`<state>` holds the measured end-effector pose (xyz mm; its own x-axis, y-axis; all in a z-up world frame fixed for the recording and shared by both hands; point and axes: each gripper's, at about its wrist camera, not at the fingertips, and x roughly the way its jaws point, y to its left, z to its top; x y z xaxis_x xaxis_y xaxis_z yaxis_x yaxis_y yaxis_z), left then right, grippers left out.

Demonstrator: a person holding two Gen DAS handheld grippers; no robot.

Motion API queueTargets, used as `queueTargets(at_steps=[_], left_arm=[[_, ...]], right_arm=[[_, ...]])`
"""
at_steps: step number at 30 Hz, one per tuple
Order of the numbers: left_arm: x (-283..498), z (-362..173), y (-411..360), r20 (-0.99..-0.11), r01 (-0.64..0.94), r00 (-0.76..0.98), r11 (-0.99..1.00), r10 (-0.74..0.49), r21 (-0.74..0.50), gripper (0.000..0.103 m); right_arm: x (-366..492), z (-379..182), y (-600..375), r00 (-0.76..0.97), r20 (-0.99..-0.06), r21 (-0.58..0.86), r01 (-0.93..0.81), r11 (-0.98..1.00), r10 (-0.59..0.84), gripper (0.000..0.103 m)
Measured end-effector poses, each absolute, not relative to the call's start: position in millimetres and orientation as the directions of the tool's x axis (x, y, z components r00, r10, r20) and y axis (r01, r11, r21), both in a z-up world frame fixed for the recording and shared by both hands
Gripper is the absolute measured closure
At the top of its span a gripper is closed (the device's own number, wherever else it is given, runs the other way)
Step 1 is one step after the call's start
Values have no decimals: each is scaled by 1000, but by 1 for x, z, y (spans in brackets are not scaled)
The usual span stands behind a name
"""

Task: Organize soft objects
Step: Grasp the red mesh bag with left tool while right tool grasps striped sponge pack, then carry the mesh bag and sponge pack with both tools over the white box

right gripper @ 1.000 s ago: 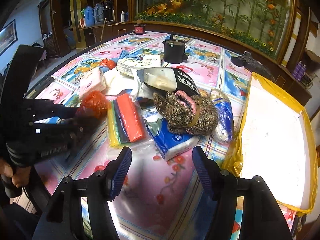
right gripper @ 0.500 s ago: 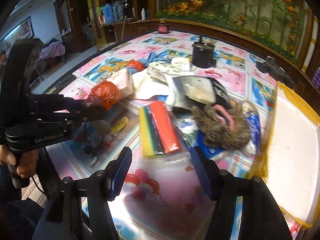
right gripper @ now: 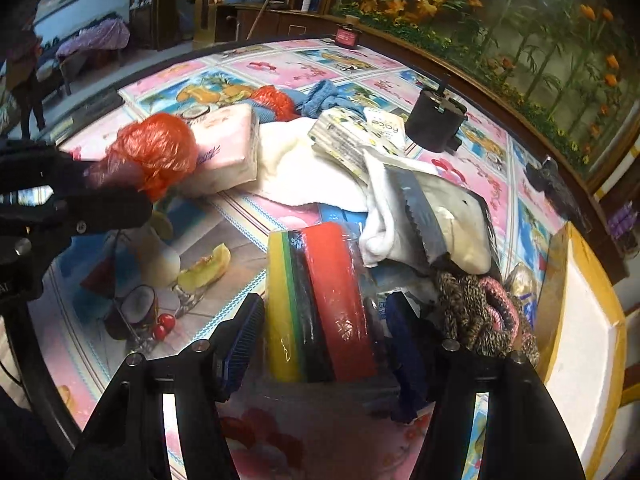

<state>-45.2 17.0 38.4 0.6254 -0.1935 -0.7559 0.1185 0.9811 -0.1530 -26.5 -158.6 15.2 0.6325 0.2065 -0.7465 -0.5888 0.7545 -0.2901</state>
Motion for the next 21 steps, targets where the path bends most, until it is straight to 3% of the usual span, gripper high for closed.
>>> queueTargets(at_steps=[4, 8, 12, 15, 18, 21], left_arm=[[-46, 38, 17, -756, 116, 626, 981, -192, -153, 78], [-46, 38, 18, -755, 115, 628, 982, -190, -151, 78], [-46, 37, 18, -758, 113, 625, 982, -189, -152, 78], [-47, 38, 17, -759, 112, 624, 982, -187, -150, 78], [-47, 38, 17, -757, 110, 627, 983, -184, -148, 78], [-48, 39, 19, -754, 106, 631, 983, -182, -149, 78]], right_arm=[[-30, 12, -152, 646, -739, -336, -602, 724, 194, 56], [-33, 14, -152, 617, -752, -305, -638, 707, 233, 56], [-34, 13, -150, 620, -743, -330, -668, 668, 253, 44], [-29, 11, -151, 631, -729, -333, -666, 667, 266, 43], [-23, 14, -152, 617, -745, -317, -663, 678, 255, 61], [-24, 19, -158, 592, -751, -264, -676, 689, 293, 64]])
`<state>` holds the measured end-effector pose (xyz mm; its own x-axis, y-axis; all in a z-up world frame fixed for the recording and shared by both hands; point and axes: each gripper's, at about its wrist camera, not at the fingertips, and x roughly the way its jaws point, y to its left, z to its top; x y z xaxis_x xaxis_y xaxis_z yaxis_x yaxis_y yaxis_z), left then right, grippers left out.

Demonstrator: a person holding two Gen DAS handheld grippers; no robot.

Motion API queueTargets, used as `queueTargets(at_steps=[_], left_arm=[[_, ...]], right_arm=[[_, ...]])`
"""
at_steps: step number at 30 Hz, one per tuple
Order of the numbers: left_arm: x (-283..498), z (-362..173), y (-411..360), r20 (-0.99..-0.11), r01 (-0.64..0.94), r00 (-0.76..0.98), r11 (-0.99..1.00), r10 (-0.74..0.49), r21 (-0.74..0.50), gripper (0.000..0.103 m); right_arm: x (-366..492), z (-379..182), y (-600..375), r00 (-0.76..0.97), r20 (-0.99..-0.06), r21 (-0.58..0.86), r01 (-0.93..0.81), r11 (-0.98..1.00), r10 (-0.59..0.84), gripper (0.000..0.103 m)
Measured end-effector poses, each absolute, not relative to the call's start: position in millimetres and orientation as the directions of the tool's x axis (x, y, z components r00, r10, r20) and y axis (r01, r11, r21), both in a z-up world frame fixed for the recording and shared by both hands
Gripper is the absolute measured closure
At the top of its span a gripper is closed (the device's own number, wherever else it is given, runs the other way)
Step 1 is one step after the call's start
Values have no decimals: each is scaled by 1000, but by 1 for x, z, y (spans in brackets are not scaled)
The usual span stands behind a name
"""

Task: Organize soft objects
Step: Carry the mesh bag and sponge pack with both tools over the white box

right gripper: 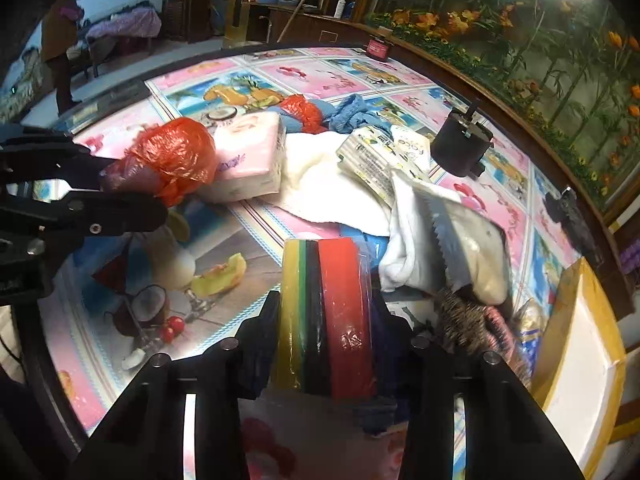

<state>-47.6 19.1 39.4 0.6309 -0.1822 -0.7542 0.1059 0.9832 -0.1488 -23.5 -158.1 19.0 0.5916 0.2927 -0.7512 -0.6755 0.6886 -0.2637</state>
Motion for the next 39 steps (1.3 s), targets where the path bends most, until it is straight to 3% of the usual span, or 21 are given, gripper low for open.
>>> queueTargets(at_steps=[9, 17, 31, 39], left_arm=[[-46, 47, 14, -748, 113, 636, 982, -190, -154, 78], [-41, 73, -24, -724, 215, 645, 967, -245, -136, 78], [9, 123, -126, -708, 373, 616, 920, -345, -123, 78], [76, 134, -211, -734, 425, 541, 887, -411, -184, 78]], right_arm=[[-34, 44, -191, 546, -714, -85, -688, 721, 438, 65], [-41, 83, -268, 583, -614, 84, -623, 778, 533, 64], [-21, 106, -399, 738, -521, 279, -328, 903, 429, 64], [54, 96, -455, 754, -584, 401, -53, 915, 300, 64]])
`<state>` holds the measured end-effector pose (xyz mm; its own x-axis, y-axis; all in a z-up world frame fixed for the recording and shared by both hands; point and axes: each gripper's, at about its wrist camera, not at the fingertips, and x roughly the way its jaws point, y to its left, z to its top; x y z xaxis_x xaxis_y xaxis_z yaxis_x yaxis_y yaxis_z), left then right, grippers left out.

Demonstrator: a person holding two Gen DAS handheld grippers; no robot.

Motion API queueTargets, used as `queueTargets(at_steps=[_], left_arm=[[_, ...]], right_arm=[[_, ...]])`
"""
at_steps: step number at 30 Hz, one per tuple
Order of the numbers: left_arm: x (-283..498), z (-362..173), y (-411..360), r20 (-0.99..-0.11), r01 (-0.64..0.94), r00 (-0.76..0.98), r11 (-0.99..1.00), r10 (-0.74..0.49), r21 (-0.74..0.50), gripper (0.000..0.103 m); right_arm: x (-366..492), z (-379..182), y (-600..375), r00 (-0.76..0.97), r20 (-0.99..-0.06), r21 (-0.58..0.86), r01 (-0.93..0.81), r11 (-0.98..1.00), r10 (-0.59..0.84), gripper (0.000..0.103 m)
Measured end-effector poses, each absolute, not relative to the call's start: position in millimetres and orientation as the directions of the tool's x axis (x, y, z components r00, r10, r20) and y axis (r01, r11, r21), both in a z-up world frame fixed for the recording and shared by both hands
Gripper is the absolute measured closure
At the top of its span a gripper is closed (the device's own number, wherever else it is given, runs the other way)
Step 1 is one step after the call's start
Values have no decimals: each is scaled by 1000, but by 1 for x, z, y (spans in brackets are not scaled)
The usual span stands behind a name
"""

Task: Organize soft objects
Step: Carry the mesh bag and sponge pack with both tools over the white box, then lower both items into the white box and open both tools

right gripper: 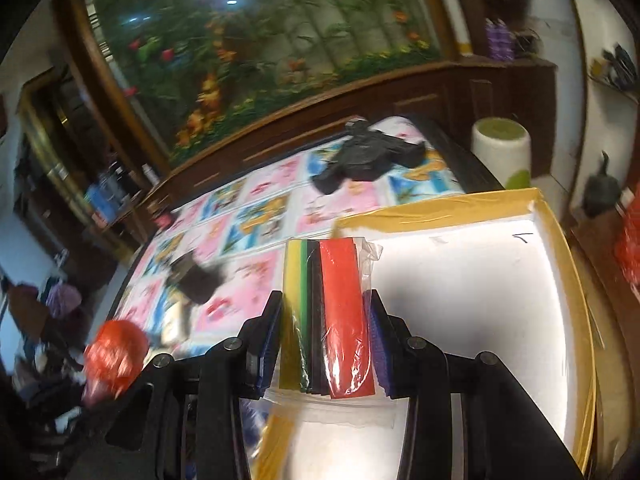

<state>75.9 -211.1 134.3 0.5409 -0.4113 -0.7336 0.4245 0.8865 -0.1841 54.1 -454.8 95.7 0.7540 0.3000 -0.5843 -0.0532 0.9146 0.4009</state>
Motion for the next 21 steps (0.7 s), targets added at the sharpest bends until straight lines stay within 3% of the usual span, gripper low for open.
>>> queueTargets(at_steps=[10, 21], left_arm=[[154, 75, -306, -834, 430, 428, 890, -349, -152, 78], [173, 36, -330, -867, 392, 427, 916, -258, -80, 78]], right_arm=[[110, 74, -499, 710, -626, 520, 72, 851, 322, 64], [116, 72, -504, 690, -690, 413, 130, 901, 217, 64]])
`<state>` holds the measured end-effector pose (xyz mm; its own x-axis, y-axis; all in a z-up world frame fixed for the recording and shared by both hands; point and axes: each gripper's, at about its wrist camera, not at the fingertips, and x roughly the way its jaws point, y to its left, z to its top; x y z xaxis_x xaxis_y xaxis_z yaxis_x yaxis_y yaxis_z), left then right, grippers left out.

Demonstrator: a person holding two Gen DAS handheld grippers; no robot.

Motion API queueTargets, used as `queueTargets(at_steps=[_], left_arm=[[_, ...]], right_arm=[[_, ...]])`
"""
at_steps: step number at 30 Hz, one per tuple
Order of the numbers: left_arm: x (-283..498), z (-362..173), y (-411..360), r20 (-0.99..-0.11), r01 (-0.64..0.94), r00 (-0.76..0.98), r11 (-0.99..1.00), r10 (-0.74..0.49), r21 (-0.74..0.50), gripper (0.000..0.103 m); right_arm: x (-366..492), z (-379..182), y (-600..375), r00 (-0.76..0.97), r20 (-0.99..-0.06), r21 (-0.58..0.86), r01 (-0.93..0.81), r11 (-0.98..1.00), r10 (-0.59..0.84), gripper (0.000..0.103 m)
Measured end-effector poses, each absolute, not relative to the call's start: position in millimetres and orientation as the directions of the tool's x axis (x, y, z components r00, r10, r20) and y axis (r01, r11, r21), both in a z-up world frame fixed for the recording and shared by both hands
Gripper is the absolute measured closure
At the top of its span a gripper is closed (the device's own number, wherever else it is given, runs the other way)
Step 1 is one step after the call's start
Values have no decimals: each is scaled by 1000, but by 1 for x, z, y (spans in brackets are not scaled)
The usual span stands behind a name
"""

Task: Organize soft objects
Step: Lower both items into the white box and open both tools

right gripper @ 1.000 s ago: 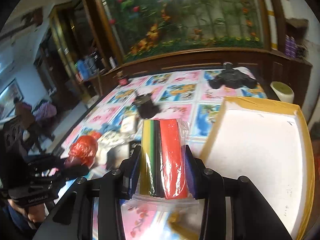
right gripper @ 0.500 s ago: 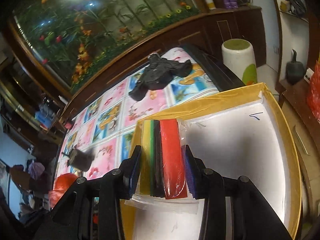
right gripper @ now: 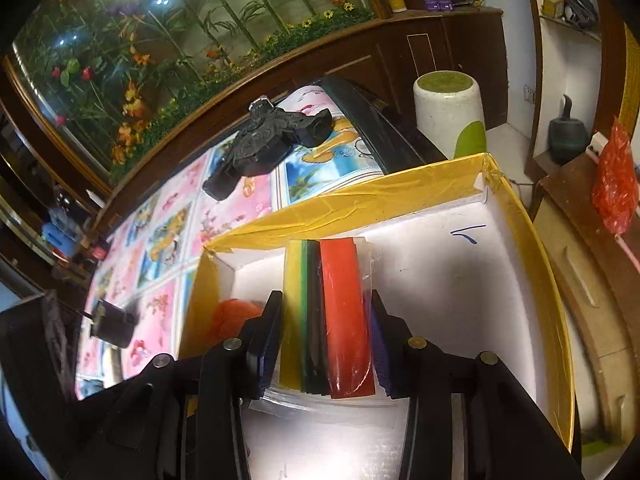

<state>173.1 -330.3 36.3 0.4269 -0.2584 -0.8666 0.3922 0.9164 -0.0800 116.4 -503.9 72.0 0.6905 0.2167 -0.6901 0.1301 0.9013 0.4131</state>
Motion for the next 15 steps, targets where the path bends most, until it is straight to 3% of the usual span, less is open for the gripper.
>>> queueTargets(at_steps=[9, 15], left_arm=[[175, 35, -332, -862, 399, 440, 915, -251, -62, 71], [172, 40, -332, -851, 409, 453, 910, -264, -65, 70]], right_arm=[[130, 69, -490, 666, -725, 349, 134, 927, 177, 60], [120, 84, -478, 713, -695, 247, 122, 961, 88, 37]])
